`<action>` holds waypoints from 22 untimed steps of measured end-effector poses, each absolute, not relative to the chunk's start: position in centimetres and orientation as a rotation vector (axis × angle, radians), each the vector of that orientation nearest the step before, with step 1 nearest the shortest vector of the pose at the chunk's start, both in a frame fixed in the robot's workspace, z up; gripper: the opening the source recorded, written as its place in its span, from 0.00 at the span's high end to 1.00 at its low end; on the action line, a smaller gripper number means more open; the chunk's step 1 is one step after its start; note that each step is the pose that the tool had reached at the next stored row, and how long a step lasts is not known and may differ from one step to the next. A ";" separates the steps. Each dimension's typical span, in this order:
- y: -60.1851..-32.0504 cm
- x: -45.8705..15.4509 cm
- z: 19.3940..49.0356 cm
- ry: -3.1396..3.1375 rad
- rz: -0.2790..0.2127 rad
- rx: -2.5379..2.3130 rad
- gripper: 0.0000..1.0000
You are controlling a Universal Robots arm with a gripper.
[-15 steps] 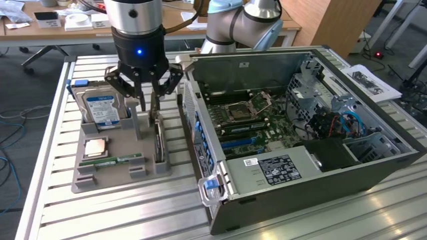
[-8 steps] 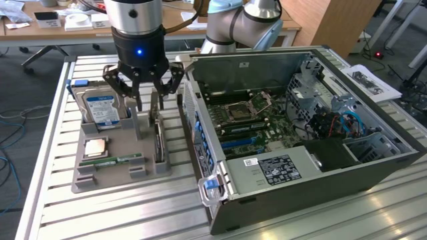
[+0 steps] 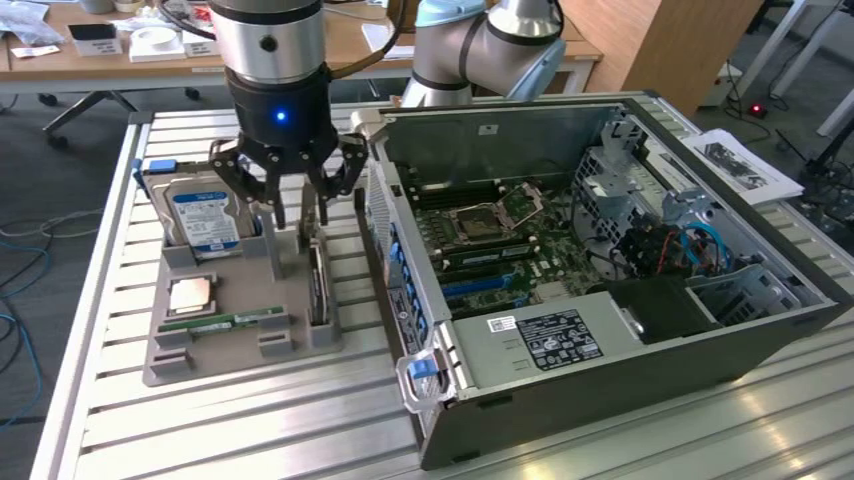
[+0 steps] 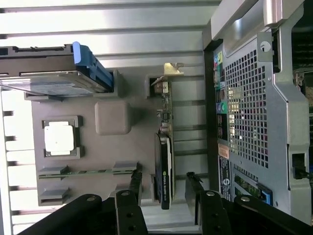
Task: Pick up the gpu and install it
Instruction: 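Pick up the gpu and move the gpu toward the slot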
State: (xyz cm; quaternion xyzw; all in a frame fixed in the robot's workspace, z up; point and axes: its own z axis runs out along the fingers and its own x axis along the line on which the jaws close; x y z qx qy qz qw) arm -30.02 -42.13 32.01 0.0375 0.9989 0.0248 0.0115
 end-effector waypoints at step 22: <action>-42.1 -29.5 30.2 3.116 0.077 0.117 0.51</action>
